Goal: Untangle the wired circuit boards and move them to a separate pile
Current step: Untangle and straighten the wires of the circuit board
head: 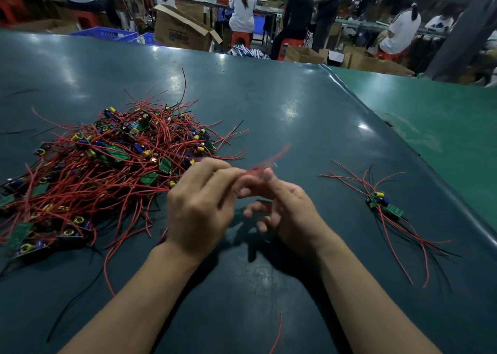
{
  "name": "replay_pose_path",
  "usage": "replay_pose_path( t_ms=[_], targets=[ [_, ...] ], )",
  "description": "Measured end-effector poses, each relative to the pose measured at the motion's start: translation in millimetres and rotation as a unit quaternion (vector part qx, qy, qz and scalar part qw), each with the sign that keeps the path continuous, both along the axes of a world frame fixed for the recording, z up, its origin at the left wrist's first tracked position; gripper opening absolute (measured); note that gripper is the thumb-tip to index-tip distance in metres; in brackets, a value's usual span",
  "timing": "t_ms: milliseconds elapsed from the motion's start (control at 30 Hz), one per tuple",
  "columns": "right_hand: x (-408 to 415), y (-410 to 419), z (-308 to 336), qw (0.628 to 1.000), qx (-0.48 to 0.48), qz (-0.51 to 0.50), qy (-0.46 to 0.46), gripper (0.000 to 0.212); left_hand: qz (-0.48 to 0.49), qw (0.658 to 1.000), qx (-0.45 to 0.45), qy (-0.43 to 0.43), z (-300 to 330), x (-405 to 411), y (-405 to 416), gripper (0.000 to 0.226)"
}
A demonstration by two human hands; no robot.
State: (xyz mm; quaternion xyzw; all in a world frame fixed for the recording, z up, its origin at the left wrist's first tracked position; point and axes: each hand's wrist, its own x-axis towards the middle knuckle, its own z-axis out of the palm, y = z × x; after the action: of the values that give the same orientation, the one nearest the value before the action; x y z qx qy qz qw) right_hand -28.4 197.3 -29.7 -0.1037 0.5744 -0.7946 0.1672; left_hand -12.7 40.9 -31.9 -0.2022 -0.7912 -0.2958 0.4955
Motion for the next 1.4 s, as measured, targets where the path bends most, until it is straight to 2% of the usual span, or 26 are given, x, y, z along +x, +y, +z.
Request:
replay_pose_path(
  t_ms=[100,233,300,433,500,567,633,667,700,733,767,800,833,867,900,967,1033,1067,1133,1233,1300,1333,1400],
  targets=[
    [-2,3,2,0.997,-0.081,0.007,-0.012,0.031,-0.060,0.996,-0.057,-0.026,-4,-2,5,0.015],
    [-7,5,0,0.996,-0.057,-0.071,-0.006,0.021,-0.073,0.991,-0.105,-0.049,-9,-8,8,0.011],
    [-9,9,1,0.993,-0.057,-0.099,-0.003,0.019,-0.053,0.992,-0.074,-0.084,-12,-9,7,0.010],
    [-12,19,7,0.986,-0.094,-0.136,-0.026,0.022,0.061,0.988,0.090,-0.114,-8,-16,-9,0.011],
    [-12,23,10,0.980,-0.151,-0.119,-0.053,0.031,0.122,0.968,0.192,-0.110,-2,-20,-18,0.014],
    [-11,27,12,0.976,-0.197,-0.064,-0.072,0.037,0.126,0.920,0.351,-0.118,1,-25,-24,0.017],
    [-8,31,13,0.975,-0.211,-0.002,-0.074,0.040,0.054,0.856,0.499,-0.126,3,-30,-27,0.012],
    [-6,32,13,0.974,-0.212,0.021,-0.072,0.040,0.014,0.837,0.532,-0.128,4,-30,-27,0.025],
    [-5,33,14,0.974,-0.210,0.037,-0.072,0.041,-0.021,0.837,0.526,-0.148,4,-30,-27,0.049],
    [-4,33,14,0.974,-0.208,0.049,-0.075,0.041,-0.043,0.853,0.491,-0.171,2,-30,-25,0.071],
    [-3,34,14,0.974,-0.204,0.061,-0.078,0.041,-0.034,0.888,0.417,-0.188,-1,-29,-23,0.084],
    [-2,34,14,0.974,-0.197,0.074,-0.082,0.041,-0.006,0.932,0.312,-0.184,-3,-28,-20,0.084],
    [-1,35,14,0.974,-0.189,0.091,-0.086,0.041,0.019,0.968,0.200,-0.150,-6,-25,-17,0.074],
    [0,36,14,0.973,-0.182,0.112,-0.091,0.040,0.029,0.990,0.102,-0.096,-8,-23,-14,0.056],
    [1,36,14,0.969,-0.178,0.139,-0.098,0.040,0.004,0.997,0.043,-0.057,-9,-21,-11,0.040],
    [2,37,13,0.956,-0.178,0.206,-0.113,0.040,-0.124,0.989,0.028,-0.074,-9,-12,-1,0.032],
    [2,38,13,0.941,-0.166,0.264,-0.130,0.040,-0.195,0.973,0.037,-0.120,-7,-5,8,0.045],
    [2,37,13,0.937,-0.154,0.283,-0.137,0.040,-0.196,0.972,0.035,-0.127,-7,-3,10,0.047],
    [0,36,11,0.936,-0.129,0.293,-0.143,0.038,-0.188,0.975,0.036,-0.114,-7,-5,10,0.035],
    [-4,34,11,0.956,-0.103,0.250,-0.117,0.042,-0.176,0.973,0.068,-0.132,-7,-9,10,0.021],
    [-10,32,12,0.977,-0.080,0.165,-0.107,0.055,-0.196,0.948,0.162,-0.192,-10,-8,14,0.014],
    [-13,32,10,0.989,-0.057,0.100,-0.098,0.058,-0.233,0.909,0.249,-0.238,-8,-9,16,0.010],
    [-17,31,5,0.998,-0.003,-0.022,-0.058,0.046,-0.318,0.787,0.413,-0.330,-4,-12,17,0.004]
  ],
)
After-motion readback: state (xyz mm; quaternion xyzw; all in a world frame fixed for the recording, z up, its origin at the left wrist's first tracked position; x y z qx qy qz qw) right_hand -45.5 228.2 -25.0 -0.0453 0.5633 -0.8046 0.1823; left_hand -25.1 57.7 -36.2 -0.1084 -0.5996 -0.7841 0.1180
